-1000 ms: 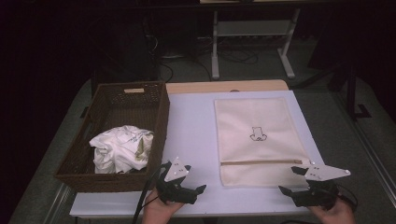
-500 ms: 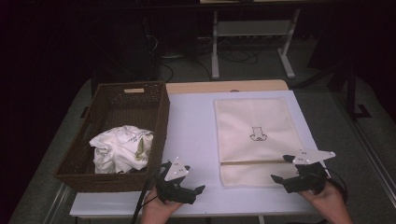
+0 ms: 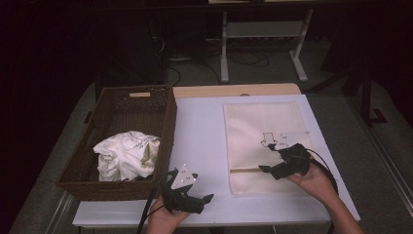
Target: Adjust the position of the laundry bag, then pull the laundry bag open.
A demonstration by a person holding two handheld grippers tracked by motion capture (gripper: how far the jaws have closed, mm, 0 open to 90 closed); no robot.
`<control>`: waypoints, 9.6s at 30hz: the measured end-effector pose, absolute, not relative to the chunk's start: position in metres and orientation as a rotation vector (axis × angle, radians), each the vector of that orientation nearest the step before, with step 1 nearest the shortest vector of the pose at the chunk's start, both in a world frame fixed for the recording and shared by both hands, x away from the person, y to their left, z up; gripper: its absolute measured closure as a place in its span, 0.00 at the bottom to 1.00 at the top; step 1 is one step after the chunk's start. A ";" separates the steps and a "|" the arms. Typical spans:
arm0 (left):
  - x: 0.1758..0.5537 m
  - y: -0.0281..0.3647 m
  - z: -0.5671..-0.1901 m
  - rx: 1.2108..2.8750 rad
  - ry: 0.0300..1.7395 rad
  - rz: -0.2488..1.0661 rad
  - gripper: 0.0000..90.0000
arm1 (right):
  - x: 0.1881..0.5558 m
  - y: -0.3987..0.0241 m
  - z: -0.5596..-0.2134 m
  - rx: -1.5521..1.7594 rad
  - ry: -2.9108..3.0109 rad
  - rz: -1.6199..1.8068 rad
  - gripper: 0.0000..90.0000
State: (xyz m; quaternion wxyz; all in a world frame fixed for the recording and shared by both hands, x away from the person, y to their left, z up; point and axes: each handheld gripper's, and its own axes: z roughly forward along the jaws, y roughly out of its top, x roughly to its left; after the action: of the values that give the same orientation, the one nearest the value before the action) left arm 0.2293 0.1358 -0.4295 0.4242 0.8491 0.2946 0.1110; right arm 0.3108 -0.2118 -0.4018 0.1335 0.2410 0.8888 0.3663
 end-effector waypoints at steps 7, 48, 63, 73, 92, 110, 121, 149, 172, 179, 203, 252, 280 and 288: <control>0.230 0.139 -0.428 2.113 0.745 0.269 0.19 | 0.327 -0.174 -0.404 0.572 2.704 1.025 0.24; 0.232 0.142 -0.430 2.106 0.755 0.217 0.22 | 0.355 -0.095 -0.415 0.194 2.987 0.876 0.95; 0.226 0.142 -0.426 2.098 0.741 0.210 0.22 | 0.339 -0.076 -0.417 0.102 3.032 0.932 0.94; 0.221 0.142 -0.424 2.098 0.725 0.201 0.23 | 0.330 -0.066 -0.421 0.050 3.072 0.936 0.94; 0.226 0.131 -0.427 2.089 0.714 0.157 0.24 | 0.315 -0.111 -0.398 0.320 2.892 1.084 0.49; 0.240 0.093 -0.426 2.077 0.702 0.079 0.24 | 0.281 -0.194 -0.398 0.614 2.702 1.134 0.26; 0.250 0.047 -0.422 2.098 0.641 0.026 0.22 | 0.258 -0.239 -0.402 0.741 2.636 1.110 0.21; 0.270 -0.021 -0.423 2.131 0.615 -0.086 0.25 | 0.232 -0.302 -0.421 1.080 2.547 1.070 0.37; 0.292 -0.085 -0.436 2.150 0.781 -0.311 0.41 | 0.257 -0.329 -0.436 1.591 2.498 0.971 0.61; 0.306 -0.096 -0.446 2.093 0.895 -0.492 0.54 | 0.265 -0.327 -0.439 1.710 2.502 0.948 0.69; 0.314 -0.099 -0.466 2.020 0.950 -0.687 0.78 | 0.264 -0.338 -0.435 1.699 2.494 1.164 0.92; 0.305 -0.097 -0.466 2.001 0.901 -0.533 0.97 | 0.265 -0.339 -0.442 1.756 2.488 1.245 0.94; 0.297 -0.086 -0.457 1.966 0.860 -0.489 0.97 | 0.262 -0.336 -0.438 1.725 2.475 1.413 0.94; 0.290 -0.081 -0.461 1.992 0.838 -0.465 0.97 | 0.261 -0.337 -0.439 1.756 2.459 1.281 0.95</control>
State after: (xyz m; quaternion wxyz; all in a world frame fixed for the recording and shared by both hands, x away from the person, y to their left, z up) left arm 0.2897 -0.0806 -0.4606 0.4491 0.8052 0.3386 -0.1878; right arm 0.2614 -0.3371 -0.4387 -0.0700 0.5338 0.7474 0.3894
